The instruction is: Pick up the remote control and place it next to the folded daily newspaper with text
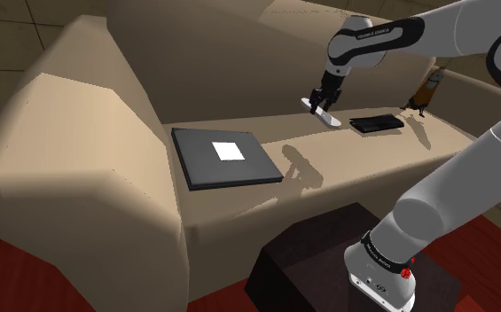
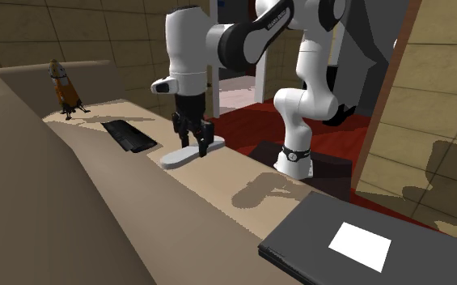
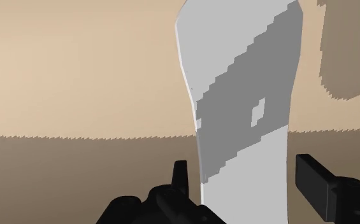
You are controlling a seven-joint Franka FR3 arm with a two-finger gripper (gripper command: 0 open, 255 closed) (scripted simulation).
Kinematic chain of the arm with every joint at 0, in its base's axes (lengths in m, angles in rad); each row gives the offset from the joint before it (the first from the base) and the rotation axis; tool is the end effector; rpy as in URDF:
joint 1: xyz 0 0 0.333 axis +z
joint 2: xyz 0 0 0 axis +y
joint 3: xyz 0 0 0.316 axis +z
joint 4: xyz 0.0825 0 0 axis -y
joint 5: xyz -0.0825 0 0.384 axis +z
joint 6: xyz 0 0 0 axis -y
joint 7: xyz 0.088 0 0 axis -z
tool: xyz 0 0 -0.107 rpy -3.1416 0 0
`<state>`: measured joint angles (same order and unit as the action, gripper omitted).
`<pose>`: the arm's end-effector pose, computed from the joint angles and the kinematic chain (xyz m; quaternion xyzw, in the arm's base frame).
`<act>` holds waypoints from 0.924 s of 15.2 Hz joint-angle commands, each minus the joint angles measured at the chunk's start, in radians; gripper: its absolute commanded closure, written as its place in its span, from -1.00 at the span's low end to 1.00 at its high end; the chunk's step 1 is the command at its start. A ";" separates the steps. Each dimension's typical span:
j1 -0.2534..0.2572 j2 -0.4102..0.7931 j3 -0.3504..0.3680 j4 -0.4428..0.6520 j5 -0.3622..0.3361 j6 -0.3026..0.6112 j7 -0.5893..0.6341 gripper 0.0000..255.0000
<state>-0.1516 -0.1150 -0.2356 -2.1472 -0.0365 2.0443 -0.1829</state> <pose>0.4761 -0.1989 0.4517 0.9956 -0.0931 0.0036 0.0041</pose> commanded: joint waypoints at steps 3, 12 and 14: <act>-0.046 -0.019 -0.056 -0.018 -0.011 0.002 -0.097 1.00; -0.145 -0.006 -0.185 0.003 -0.021 -0.001 -0.320 1.00; -0.166 0.008 -0.215 0.020 -0.017 -0.002 -0.374 1.00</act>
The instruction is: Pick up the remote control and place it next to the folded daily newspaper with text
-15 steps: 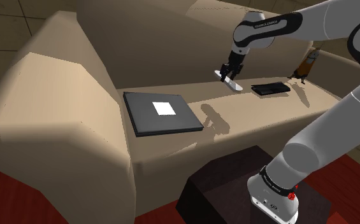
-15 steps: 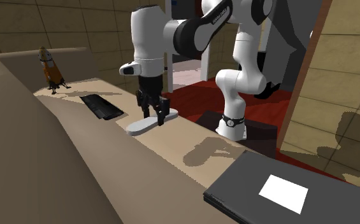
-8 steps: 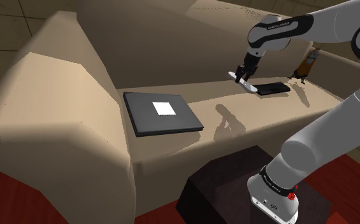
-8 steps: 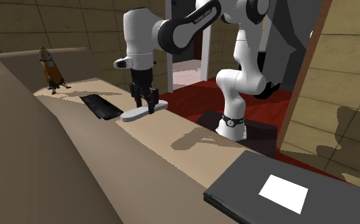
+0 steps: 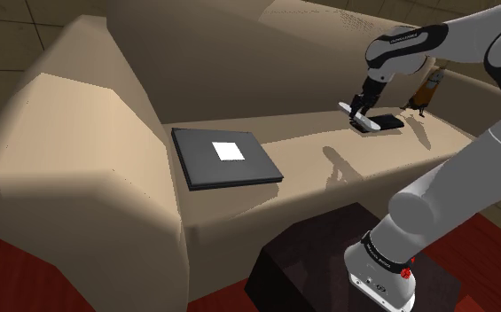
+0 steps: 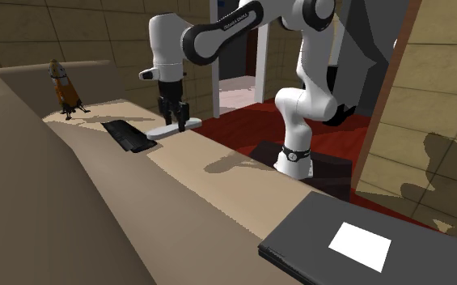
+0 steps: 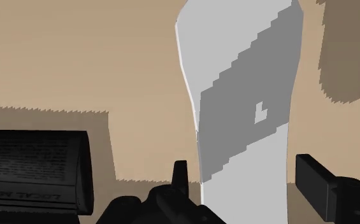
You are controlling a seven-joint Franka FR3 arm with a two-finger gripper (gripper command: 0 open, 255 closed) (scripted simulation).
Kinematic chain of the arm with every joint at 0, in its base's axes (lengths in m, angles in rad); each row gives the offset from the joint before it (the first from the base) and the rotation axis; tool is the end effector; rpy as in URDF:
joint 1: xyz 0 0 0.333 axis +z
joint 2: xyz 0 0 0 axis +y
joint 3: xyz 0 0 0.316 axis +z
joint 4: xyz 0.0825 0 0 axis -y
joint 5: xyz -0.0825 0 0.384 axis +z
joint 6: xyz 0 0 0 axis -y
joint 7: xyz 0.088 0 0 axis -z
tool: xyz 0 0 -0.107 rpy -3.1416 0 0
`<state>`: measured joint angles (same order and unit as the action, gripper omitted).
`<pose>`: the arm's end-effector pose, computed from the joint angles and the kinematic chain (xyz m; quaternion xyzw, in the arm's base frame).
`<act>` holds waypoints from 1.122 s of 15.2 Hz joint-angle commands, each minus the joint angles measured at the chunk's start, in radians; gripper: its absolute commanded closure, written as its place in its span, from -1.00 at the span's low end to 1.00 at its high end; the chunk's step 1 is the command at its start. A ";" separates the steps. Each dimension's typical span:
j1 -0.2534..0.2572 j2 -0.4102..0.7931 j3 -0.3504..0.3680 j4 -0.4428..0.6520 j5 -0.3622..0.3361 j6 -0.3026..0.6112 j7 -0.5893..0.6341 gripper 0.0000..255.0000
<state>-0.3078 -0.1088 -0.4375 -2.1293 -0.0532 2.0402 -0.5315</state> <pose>0.3778 -0.3585 0.4527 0.9956 -0.0938 0.0036 0.0036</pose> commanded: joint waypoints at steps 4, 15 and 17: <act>-0.053 0.046 -0.071 0.049 0.019 -0.004 -0.136 1.00; -0.204 0.265 -0.199 0.278 0.157 -0.055 -0.466 1.00; -0.243 0.319 -0.212 0.337 0.194 -0.073 -0.526 1.00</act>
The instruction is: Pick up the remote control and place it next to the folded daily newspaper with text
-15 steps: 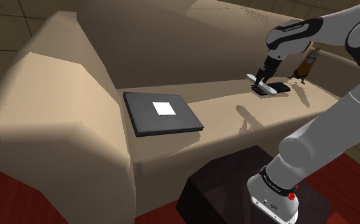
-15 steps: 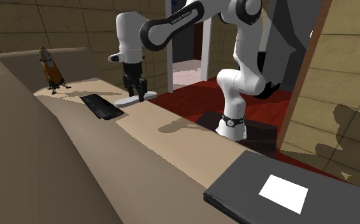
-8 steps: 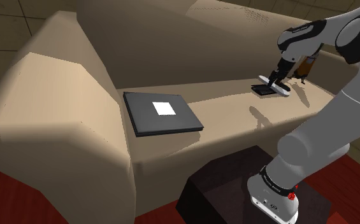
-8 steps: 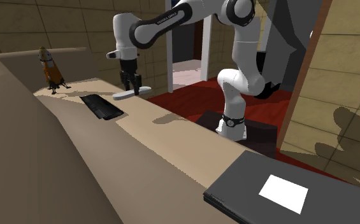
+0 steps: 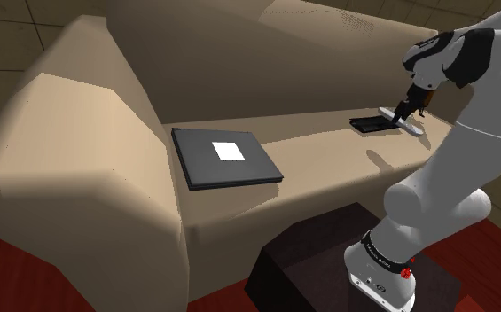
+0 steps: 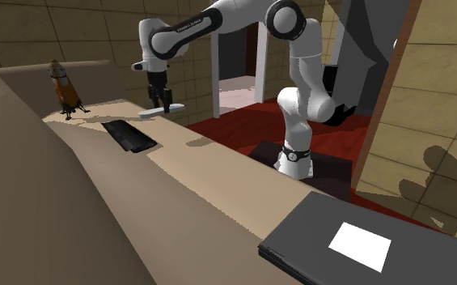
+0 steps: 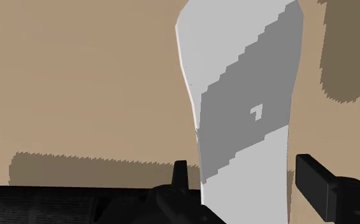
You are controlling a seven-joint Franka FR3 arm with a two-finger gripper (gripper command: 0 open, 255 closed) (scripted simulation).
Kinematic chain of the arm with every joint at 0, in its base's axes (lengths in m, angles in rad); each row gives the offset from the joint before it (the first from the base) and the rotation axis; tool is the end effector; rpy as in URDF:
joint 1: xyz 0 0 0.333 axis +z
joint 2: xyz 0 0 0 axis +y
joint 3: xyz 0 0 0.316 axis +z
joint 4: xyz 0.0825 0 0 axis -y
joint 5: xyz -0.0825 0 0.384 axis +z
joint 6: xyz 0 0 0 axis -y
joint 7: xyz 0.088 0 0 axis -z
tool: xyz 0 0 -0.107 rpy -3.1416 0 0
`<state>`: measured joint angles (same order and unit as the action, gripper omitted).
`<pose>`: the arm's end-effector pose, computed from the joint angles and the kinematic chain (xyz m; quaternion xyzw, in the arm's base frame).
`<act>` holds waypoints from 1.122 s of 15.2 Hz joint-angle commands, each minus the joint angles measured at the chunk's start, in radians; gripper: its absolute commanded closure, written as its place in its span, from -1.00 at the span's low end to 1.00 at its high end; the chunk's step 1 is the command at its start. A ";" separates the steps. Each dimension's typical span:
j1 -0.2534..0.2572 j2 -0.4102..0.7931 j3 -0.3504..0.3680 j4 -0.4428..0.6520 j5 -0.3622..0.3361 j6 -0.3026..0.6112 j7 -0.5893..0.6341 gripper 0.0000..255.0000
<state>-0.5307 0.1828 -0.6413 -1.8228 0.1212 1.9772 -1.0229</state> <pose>0.2576 -0.5453 0.4528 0.9956 -0.0939 0.0034 0.0038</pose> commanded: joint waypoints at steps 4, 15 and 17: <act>-0.116 0.145 -0.018 0.168 0.095 -0.058 -0.145 1.00; -0.498 0.558 0.033 0.794 0.284 -0.304 -0.335 1.00; -0.490 0.556 0.034 0.762 0.283 -0.276 -0.339 1.00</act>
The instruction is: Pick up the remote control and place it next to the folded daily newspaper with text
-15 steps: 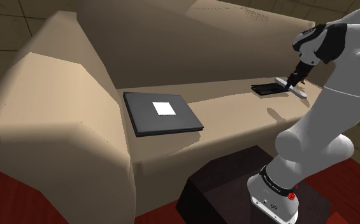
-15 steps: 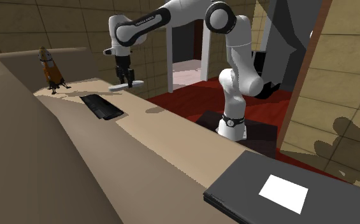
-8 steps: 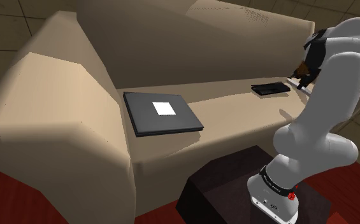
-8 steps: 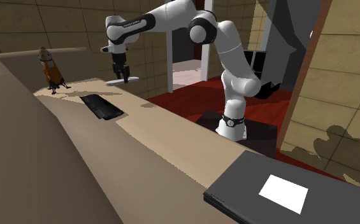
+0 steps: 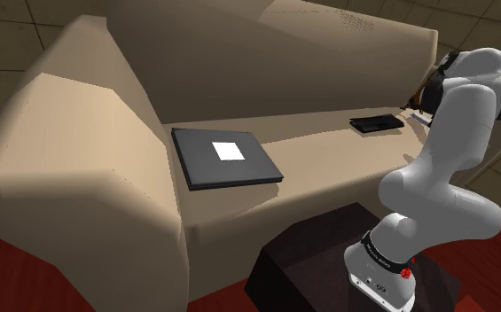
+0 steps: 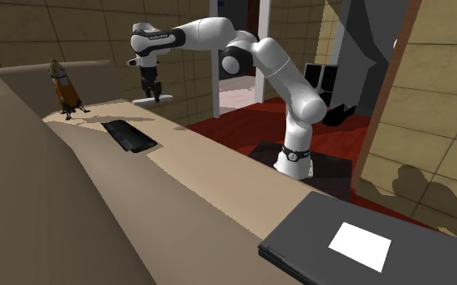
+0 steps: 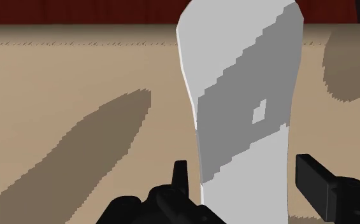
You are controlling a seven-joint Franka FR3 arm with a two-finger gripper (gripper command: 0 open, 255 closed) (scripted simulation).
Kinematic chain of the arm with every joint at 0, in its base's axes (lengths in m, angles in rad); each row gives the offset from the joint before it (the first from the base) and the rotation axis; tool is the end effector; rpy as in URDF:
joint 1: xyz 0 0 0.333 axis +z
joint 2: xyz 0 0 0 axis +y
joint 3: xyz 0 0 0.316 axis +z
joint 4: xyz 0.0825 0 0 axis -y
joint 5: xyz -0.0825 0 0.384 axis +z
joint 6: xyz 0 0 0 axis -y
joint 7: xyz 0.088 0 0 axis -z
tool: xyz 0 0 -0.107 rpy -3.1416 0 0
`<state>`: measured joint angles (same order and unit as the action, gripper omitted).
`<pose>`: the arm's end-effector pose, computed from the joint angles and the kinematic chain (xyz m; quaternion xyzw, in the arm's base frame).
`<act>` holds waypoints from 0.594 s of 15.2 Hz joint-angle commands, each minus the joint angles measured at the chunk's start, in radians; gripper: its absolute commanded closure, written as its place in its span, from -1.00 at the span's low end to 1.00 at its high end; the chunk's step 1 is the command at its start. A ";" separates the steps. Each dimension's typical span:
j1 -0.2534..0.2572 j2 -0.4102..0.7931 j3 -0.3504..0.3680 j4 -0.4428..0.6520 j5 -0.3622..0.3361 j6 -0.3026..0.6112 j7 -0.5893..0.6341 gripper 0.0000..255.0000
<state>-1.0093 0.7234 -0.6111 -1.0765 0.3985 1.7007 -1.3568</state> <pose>0.1436 -0.7233 0.4478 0.9956 -0.0934 0.0034 0.0036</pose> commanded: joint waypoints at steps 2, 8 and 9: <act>-0.004 0.015 0.004 -0.014 0.007 0.028 -0.009 1.00; 0.012 0.021 0.008 -0.089 0.014 0.104 -0.021 1.00; 0.014 0.023 0.009 -0.100 0.016 0.116 -0.023 1.00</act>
<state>-0.9958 0.7439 -0.6032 -1.1706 0.4125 1.8072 -1.3780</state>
